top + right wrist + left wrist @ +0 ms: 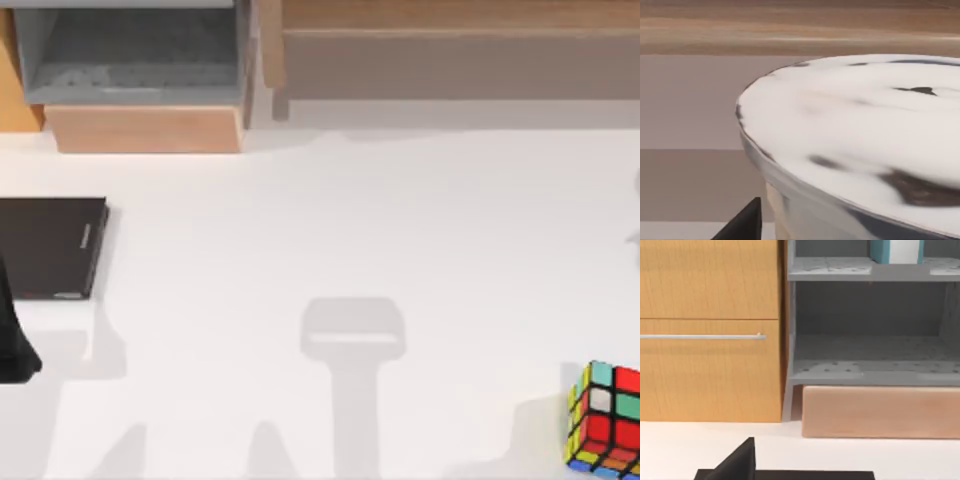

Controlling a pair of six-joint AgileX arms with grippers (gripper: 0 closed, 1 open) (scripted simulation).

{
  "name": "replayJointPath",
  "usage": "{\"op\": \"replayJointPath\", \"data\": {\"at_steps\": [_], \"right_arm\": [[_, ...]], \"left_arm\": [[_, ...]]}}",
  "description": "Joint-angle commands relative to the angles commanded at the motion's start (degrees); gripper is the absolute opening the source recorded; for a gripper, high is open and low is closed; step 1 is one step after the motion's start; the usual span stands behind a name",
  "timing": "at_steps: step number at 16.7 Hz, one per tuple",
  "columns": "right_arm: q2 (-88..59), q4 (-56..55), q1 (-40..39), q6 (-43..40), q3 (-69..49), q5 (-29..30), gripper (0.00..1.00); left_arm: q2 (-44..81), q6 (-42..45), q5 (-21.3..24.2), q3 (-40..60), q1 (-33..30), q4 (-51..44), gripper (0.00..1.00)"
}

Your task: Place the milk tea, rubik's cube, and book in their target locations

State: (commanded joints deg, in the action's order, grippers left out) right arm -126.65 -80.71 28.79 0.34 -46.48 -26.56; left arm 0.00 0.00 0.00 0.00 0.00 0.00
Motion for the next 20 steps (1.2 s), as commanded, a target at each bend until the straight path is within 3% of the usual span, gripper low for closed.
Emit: {"op": "replayJointPath", "data": {"at_steps": [14,20], "right_arm": [[2.5,-4.17,2.35,0.06,6.61,-2.45,1.0],[8.1,0.33,2.76,0.14,8.14,-3.0,1.0]], "left_arm": [[0.0,0.0,0.0,0.0,0.0,0.0,1.0],[0.0,0.0,0.0,0.0,0.0,0.0,1.0]]}}
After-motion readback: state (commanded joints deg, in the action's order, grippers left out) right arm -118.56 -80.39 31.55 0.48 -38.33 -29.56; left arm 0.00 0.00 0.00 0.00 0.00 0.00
